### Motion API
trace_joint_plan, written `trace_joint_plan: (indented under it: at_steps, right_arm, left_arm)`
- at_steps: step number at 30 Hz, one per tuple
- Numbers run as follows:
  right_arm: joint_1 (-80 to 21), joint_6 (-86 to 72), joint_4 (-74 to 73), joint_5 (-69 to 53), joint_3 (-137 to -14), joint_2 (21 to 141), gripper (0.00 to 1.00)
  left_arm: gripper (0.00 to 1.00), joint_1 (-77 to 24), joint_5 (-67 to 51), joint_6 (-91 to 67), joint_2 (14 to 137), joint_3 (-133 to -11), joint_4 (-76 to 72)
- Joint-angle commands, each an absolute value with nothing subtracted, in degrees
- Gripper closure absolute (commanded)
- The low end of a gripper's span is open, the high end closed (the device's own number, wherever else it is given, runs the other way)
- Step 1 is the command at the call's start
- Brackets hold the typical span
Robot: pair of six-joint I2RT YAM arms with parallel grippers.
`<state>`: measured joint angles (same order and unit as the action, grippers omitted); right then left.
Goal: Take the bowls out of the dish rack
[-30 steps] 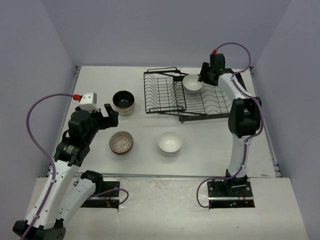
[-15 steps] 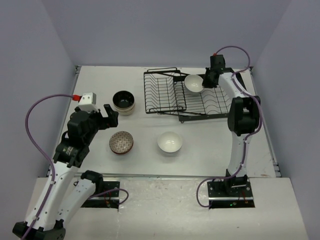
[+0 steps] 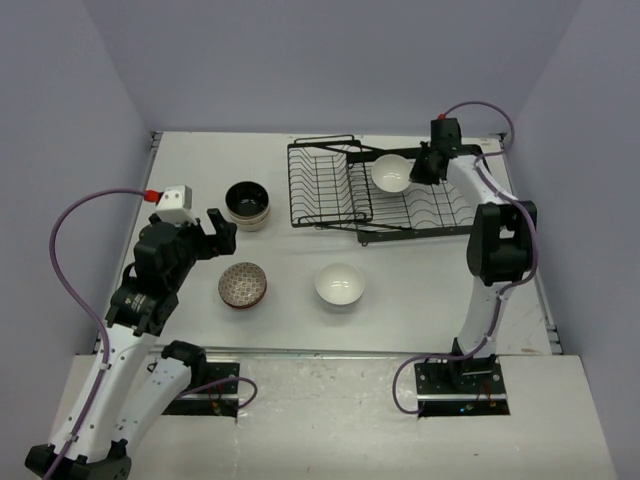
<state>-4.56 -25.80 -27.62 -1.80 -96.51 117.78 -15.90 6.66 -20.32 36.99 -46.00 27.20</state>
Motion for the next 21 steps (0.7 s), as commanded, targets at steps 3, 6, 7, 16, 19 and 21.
trace_joint_plan:
  at_steps: [3, 6, 7, 16, 19, 21]
  right_arm:
    - [-4.7, -25.5, -25.0, -0.2, -95.8, 106.5, 1.0]
    - [-4.7, -24.4, -26.1, -0.2, -94.7, 103.8, 1.0]
    - [-4.7, -24.2, -26.7, -0.2, -94.7, 103.1, 1.0]
    - [-8.8, -20.9, -33.3, -0.2, -84.8, 85.6, 1.0]
    - [-13.2, -20.7, -36.3, 1.9, -78.9, 79.0, 1.0]
    - [-15.7, -20.7, -38.7, 2.5, -76.9, 76.5, 1.0]
  left_arm:
    - [0.0, -16.2, 6.4, -19.2, 36.7, -45.3, 24.3]
    - [0.0, -16.2, 6.3, -19.2, 36.7, -45.3, 24.4]
    - [0.0, -16.2, 6.2, -19.2, 36.7, -45.3, 24.3]
    - [0.0, -16.2, 8.1, -19.7, 36.8, -45.6, 25.0]
    - [0.0, -16.2, 8.3, -19.9, 36.5, -45.5, 25.1]
    - [0.0, -16.2, 8.3, -20.0, 36.3, -45.5, 25.2]
